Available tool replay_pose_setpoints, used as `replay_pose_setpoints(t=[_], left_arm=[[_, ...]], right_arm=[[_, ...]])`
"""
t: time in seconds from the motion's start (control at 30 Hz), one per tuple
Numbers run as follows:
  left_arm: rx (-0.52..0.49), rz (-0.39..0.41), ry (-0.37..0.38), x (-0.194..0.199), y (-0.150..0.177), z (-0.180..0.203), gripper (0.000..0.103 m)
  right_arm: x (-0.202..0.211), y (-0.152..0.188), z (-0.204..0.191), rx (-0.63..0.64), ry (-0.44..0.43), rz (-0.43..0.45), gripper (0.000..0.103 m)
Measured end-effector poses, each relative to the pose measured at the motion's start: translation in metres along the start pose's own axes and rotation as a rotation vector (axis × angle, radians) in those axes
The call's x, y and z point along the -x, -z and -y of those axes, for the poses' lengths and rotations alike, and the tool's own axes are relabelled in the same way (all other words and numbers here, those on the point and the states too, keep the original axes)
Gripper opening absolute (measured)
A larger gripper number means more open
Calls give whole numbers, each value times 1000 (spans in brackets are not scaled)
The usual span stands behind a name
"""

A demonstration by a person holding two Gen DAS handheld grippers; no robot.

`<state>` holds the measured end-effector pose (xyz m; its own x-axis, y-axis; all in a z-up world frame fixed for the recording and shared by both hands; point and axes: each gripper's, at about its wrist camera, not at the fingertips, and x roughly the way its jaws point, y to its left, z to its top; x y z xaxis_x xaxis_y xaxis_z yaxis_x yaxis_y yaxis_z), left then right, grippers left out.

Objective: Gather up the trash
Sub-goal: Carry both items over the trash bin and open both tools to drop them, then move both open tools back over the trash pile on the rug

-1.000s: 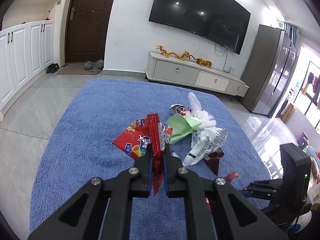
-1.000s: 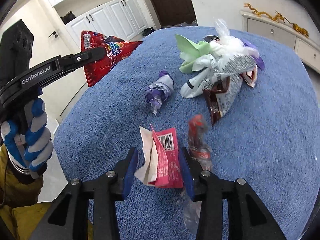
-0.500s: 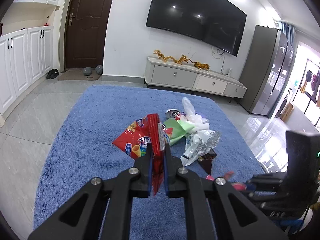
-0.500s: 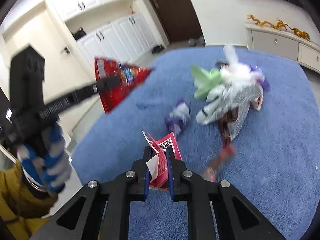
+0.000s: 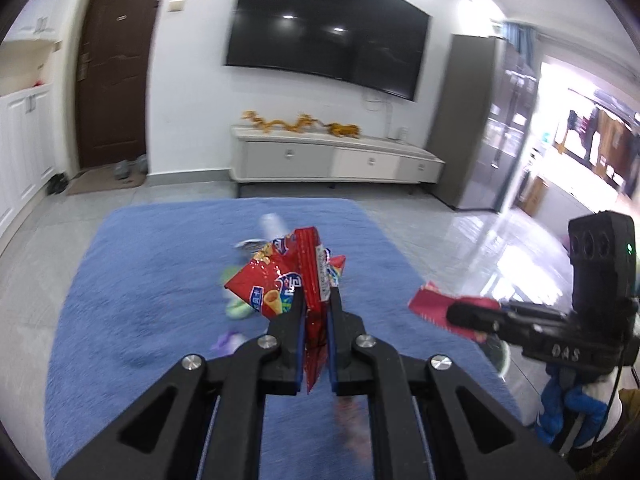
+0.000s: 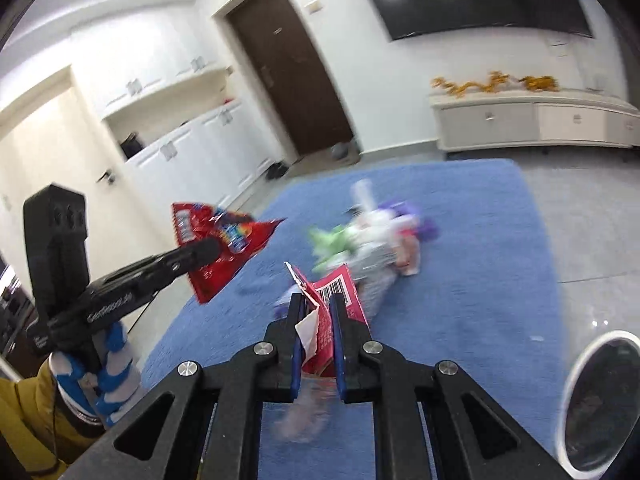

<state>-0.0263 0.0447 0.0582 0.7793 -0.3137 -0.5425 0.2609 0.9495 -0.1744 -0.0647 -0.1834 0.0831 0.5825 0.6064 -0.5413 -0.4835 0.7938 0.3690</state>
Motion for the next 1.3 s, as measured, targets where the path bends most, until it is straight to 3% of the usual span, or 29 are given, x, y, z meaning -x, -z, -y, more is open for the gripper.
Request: replay_pose_setpoints(t=[0.2, 0.4, 0.57, 0.77, 0.83, 0.9, 0.93, 0.97, 1.07, 1.3], left_arm=[[-124, -59, 132, -41, -13, 76, 8], [-254, -146, 277, -97, -13, 169, 8], [-283, -233, 375, -147, -10, 236, 8], [-264, -290, 422, -197, -6, 285, 9], [-242, -319, 445, -212, -4, 294, 10], [-232, -349, 455, -228, -2, 303, 11], [-229, -362, 460, -237, -3, 304, 11], [-225, -374, 459, -245, -2, 305, 15], [-212, -393, 457, -258, 2, 311, 53], [-184, -406, 452, -259, 5, 304, 54]], right_arm=[[53, 10, 70, -128, 198, 88, 12], [104, 46, 155, -322, 412, 134, 12], [123, 76, 213, -460, 502, 126, 15], [122, 99, 258, -555, 546, 107, 15], [124, 105, 264, -570, 560, 103, 21], [123, 110, 272, -586, 580, 99, 39], [123, 112, 276, -588, 594, 93, 43], [121, 113, 277, -588, 605, 89, 47], [118, 116, 277, -587, 638, 71, 55], [114, 116, 270, -583, 662, 50, 58]])
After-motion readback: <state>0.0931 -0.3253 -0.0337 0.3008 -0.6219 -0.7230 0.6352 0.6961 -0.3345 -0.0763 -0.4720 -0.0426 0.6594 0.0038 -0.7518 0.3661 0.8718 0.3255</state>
